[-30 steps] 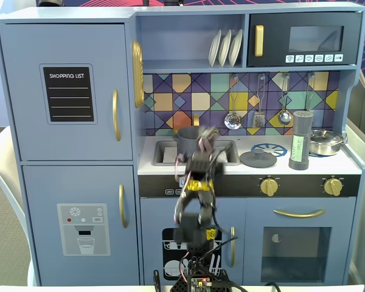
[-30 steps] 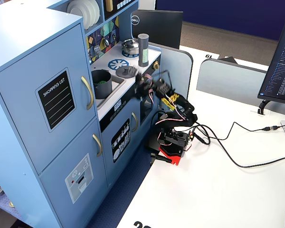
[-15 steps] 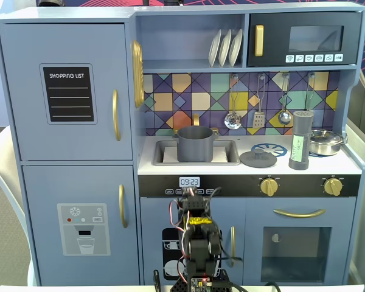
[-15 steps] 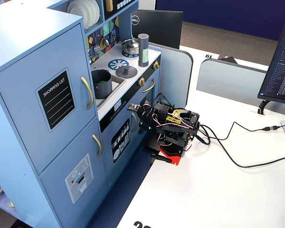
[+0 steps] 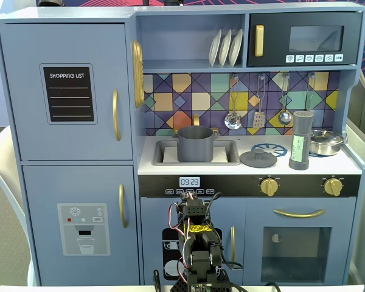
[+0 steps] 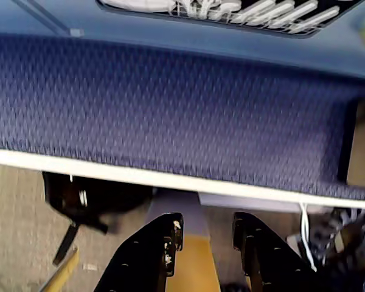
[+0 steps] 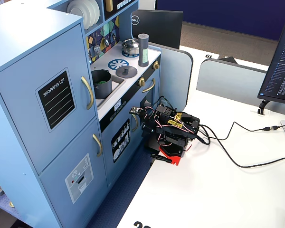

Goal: Put salt in the gray recipient

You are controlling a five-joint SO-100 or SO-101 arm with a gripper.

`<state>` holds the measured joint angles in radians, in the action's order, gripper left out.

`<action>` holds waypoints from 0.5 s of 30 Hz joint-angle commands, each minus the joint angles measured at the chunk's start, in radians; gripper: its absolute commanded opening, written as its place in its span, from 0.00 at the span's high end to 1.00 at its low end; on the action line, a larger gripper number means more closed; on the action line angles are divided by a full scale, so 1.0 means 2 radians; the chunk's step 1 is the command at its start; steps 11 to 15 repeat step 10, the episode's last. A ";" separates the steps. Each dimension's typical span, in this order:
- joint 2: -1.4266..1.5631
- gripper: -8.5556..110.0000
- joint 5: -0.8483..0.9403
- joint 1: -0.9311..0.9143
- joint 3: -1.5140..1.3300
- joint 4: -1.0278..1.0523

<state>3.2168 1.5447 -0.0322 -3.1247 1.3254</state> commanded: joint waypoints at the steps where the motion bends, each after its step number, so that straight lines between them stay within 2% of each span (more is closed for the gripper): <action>1: 0.002 0.91 -0.007 -0.003 0.004 0.001; 15: 0.002 0.90 -0.007 -0.003 0.004 0.001</action>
